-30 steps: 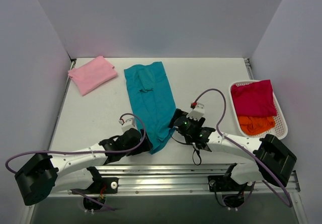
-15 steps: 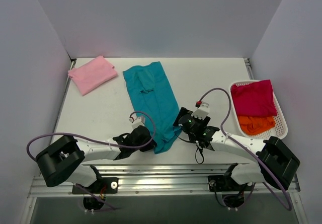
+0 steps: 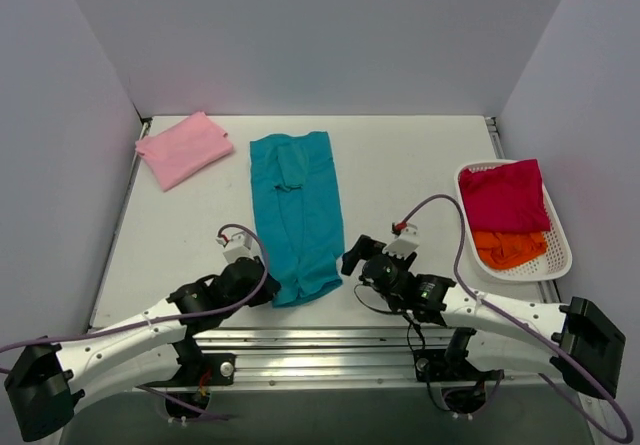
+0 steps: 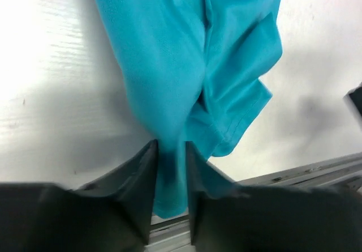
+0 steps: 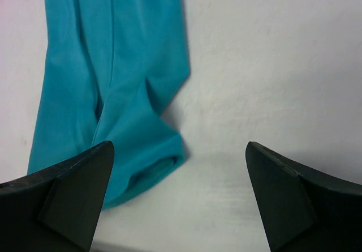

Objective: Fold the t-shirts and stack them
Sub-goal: Fold the tshirt

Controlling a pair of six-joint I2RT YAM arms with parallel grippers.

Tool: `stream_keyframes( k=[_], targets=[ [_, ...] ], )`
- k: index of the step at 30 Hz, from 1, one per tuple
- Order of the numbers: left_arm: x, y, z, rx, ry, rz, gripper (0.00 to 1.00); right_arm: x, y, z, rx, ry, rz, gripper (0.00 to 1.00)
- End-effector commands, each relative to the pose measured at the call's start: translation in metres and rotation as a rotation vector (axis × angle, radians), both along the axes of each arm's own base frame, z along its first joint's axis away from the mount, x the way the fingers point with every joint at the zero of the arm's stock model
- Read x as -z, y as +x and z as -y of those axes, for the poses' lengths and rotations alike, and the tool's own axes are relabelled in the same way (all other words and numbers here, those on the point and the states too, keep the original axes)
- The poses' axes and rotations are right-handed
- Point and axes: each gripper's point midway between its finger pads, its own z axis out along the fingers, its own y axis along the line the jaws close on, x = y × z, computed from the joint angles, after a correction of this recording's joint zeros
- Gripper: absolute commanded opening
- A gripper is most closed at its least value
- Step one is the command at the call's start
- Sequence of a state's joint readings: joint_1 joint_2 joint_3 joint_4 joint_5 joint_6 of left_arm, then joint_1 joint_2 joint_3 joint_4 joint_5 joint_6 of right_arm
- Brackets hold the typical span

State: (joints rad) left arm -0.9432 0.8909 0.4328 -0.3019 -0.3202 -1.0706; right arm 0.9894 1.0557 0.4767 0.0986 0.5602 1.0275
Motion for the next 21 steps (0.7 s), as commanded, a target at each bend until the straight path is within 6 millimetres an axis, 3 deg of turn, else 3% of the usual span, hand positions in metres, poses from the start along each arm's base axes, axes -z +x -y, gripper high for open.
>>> stream_keyframes(
  k=[1, 2, 3, 6, 10, 14, 21],
  targets=[
    [0.023, -0.014, -0.036, -0.02, 0.138, -0.041, 0.4, 0.023, -0.038, -0.013, -0.039, 0.043, -0.065, 0.97],
    [0.027, -0.015, -0.033, -0.006, 0.126, -0.044, 0.85, 0.029, -0.046, -0.019, -0.058, 0.054, -0.073, 0.97],
    [0.03, -0.016, -0.031, 0.005, 0.125, -0.049, 0.94, 0.035, -0.061, -0.032, -0.099, 0.089, -0.084, 0.97],
    [0.043, -0.016, -0.029, 0.0, 0.14, -0.082, 0.94, 0.058, -0.083, -0.049, -0.137, 0.069, -0.125, 0.96],
    [0.053, -0.017, -0.021, 0.017, 0.138, -0.111, 0.94, 0.083, -0.088, -0.056, -0.122, 0.004, -0.134, 0.97],
    [0.053, -0.019, -0.019, 0.025, 0.131, -0.111, 0.94, 0.084, -0.082, -0.055, -0.094, 0.004, -0.11, 0.97],
    [0.048, -0.02, -0.024, 0.012, 0.109, -0.087, 0.94, 0.065, -0.059, -0.028, -0.002, -0.062, -0.035, 0.98]
  ],
)
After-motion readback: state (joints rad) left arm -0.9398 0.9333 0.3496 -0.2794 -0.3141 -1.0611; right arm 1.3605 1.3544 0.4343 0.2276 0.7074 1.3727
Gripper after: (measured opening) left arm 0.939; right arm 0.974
